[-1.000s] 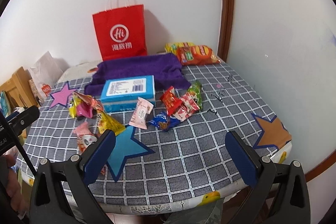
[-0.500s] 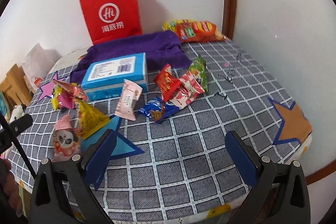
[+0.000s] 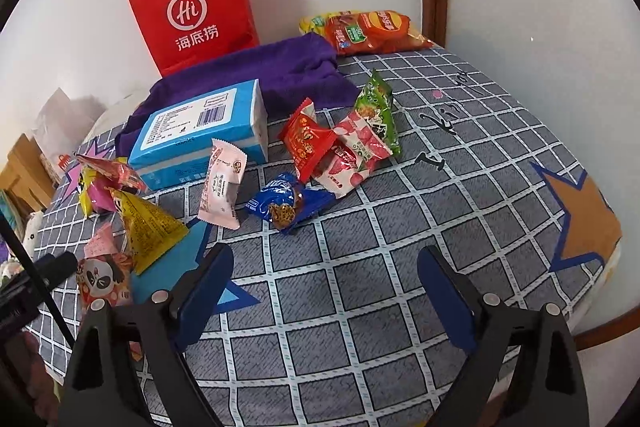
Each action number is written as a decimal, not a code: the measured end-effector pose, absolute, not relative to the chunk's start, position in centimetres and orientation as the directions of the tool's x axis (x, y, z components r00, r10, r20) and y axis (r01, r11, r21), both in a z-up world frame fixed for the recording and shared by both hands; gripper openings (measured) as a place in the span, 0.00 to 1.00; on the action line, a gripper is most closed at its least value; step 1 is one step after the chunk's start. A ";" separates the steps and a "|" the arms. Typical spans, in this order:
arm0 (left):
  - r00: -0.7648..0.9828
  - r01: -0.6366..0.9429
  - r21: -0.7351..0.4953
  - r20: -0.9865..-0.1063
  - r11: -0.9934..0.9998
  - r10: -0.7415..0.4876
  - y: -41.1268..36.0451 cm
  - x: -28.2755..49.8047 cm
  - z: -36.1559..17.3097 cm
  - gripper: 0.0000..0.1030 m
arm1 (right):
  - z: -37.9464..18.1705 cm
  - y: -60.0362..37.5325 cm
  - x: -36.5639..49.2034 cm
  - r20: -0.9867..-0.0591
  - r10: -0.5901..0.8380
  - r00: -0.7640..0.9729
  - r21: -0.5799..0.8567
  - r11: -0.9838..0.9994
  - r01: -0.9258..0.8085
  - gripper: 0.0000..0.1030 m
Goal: Organize snacks
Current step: 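Grasp the pink panda-print snack bag with the left tool while the right tool approaches the blue cookie packet, then close the right tool on the blue cookie packet while the left tool holds the panda bag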
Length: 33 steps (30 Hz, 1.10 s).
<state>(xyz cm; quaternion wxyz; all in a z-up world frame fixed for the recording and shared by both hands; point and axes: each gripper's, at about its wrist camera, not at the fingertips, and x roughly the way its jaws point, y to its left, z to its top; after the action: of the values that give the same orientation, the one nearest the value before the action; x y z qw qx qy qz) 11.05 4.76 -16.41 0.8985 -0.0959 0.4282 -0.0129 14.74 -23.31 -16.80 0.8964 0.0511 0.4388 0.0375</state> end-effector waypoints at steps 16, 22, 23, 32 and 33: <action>0.549 0.013 -0.147 -0.826 0.989 -0.130 1.6 11.8 -18.9 0.82 | -18.1 -23.0 13.8 -0.760 0.071 0.646 0.049 0.997 -0.051 0.90; 0.534 0.024 -0.144 -0.835 0.989 -0.135 1.2 11.8 -19.6 0.71 | -19.2 -23.9 13.8 -0.775 0.101 0.623 0.105 0.994 -0.030 0.90; 0.532 0.028 -0.144 -0.835 0.989 -0.137 1.2 11.8 -19.7 0.67 | -19.2 -24.0 13.8 -0.775 0.104 0.623 0.113 0.993 -0.026 0.90; 0.542 0.047 -0.132 -0.829 0.990 -0.136 0.7 12.2 -20.2 0.45 | -18.8 -24.3 14.5 -0.763 0.132 0.632 0.159 0.987 -0.015 0.90; 0.543 0.049 -0.138 -0.828 0.989 -0.142 0.7 12.2 -20.2 0.45 | -18.8 -24.3 14.7 -0.761 0.129 0.636 0.155 0.988 -0.016 0.90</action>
<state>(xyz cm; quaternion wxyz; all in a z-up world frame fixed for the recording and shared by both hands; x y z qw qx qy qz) 12.21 0.67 -20.18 0.8770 -0.0488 0.4748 -0.0547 14.70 -24.26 -18.77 0.9019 0.0668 0.4248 0.0403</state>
